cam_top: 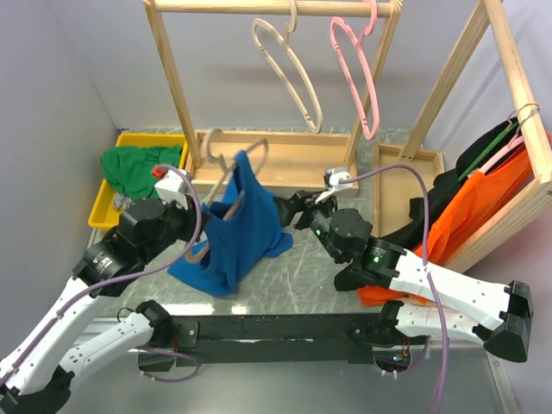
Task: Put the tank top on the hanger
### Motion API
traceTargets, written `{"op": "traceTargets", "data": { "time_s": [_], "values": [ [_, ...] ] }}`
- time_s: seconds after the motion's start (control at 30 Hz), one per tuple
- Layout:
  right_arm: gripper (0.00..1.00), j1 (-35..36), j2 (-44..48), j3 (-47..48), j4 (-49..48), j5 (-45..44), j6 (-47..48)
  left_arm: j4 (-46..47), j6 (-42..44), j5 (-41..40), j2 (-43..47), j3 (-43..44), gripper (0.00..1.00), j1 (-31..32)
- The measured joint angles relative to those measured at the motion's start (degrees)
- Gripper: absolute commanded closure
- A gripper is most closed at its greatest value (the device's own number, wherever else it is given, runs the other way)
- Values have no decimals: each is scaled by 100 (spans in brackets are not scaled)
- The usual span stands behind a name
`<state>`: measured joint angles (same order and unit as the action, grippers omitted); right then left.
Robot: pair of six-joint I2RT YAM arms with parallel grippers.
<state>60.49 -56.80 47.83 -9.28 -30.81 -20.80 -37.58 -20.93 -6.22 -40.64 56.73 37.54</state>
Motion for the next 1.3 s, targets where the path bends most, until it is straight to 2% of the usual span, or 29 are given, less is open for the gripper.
{"op": "traceTargets", "data": {
  "time_s": [0.17,0.27,0.43,0.63,0.97,1.3],
  "values": [
    [24,0,-22,-61,442,24,-398,-109,52,-986,-568,859,99,-20],
    [24,0,-22,-61,595,59,-546,-55,140,-1126,-1189,1484,99,-240],
    [24,0,-4,-122,638,354,-664,114,293,-664,-2131,2087,99,-1117],
    [24,0,2,-179,739,660,-699,-142,476,26,-3018,3167,99,-1825],
    [24,0,-35,-107,857,820,-691,-256,581,726,-3974,5414,99,-2227],
    [23,0,-164,22,903,848,-616,-433,579,1038,-4712,6299,99,-2439]
  ]
}}
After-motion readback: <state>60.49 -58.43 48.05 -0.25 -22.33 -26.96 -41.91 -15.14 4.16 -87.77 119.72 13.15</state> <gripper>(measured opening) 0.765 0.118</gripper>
